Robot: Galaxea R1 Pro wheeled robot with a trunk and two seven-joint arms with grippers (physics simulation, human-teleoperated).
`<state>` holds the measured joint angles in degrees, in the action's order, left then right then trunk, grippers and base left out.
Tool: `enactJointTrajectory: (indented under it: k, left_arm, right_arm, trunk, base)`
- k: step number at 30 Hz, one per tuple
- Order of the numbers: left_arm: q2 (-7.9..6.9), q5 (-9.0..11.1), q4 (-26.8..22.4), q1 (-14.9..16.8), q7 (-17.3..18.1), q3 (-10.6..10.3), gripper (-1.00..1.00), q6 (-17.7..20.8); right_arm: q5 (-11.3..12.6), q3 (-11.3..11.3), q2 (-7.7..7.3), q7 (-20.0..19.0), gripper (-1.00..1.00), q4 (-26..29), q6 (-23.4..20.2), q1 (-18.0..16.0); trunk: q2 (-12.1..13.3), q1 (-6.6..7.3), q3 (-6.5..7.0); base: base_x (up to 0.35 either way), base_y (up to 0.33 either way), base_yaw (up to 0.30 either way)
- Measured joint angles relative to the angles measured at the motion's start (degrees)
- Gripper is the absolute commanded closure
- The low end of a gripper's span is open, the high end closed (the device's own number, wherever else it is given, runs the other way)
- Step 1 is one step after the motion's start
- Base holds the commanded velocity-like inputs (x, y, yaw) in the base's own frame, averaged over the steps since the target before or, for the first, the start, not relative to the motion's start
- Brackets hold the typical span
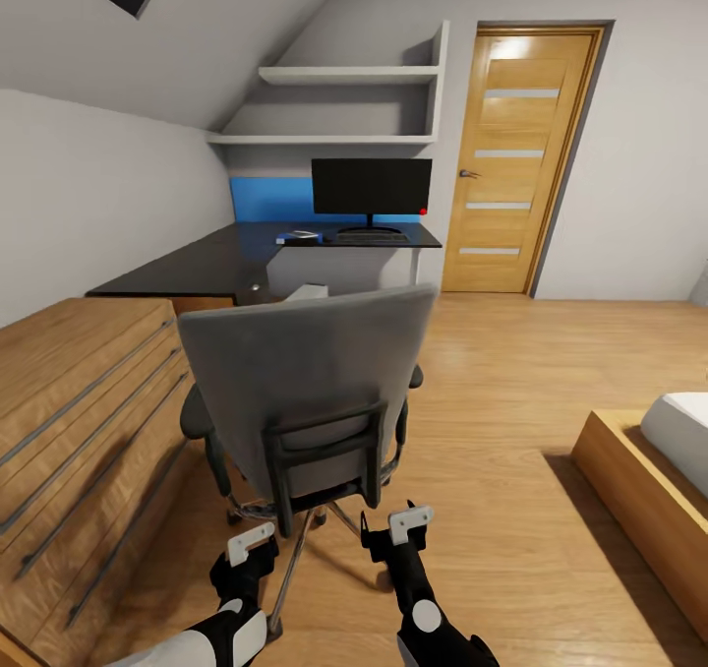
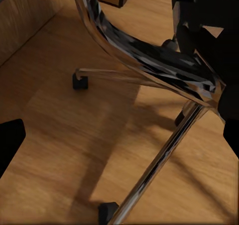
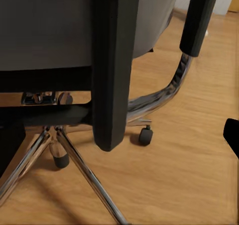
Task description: In the bedroom, organize the workspace by keeping the computer under the desk, ensuring the monitor is on the desk, placing the keyboard on the desk next to the monitor, placing the mouse on the desk next to the keyboard, moving the folder from the swivel chair onto the desk next to the mouse, stacking the notebook on top of the folder with the pen on top of the notebook, and positioning the swivel chair next to the desk.
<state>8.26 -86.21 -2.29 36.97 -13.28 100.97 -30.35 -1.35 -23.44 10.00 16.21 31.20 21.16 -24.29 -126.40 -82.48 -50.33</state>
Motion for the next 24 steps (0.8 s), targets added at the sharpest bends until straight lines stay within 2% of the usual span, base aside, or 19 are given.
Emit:
enactJointTrajectory:
  k: [6,17,24]
  left_arm:
    - [-0.04,-0.01,-0.01,0.0,0.08,0.05,-1.0,0.0]
    - [-0.04,0.0,-0.05,0.0,0.06,0.07,-1.0,0.0]
    - [-0.04,0.05,-0.05,0.0,0.01,0.07,-1.0,0.0]
  right_arm:
    - [0.0,0.0,0.0,0.02,-1.0,-0.02,0.0,0.0]
    - [0.0,0.0,0.0,-0.01,-1.0,-0.02,0.0,0.0]
    - [0.0,0.0,0.0,0.0,-1.0,-0.02,-0.01,0.0]
  trunk:
    - [0.0,-0.01,0.0]
    - [0.0,-0.01,0.0]
    - [0.0,0.03,0.0]
  base:
    - [-0.027,0.018,0.0]
    - [-0.133,0.138,0.0]
    - [0.134,0.059,0.0]
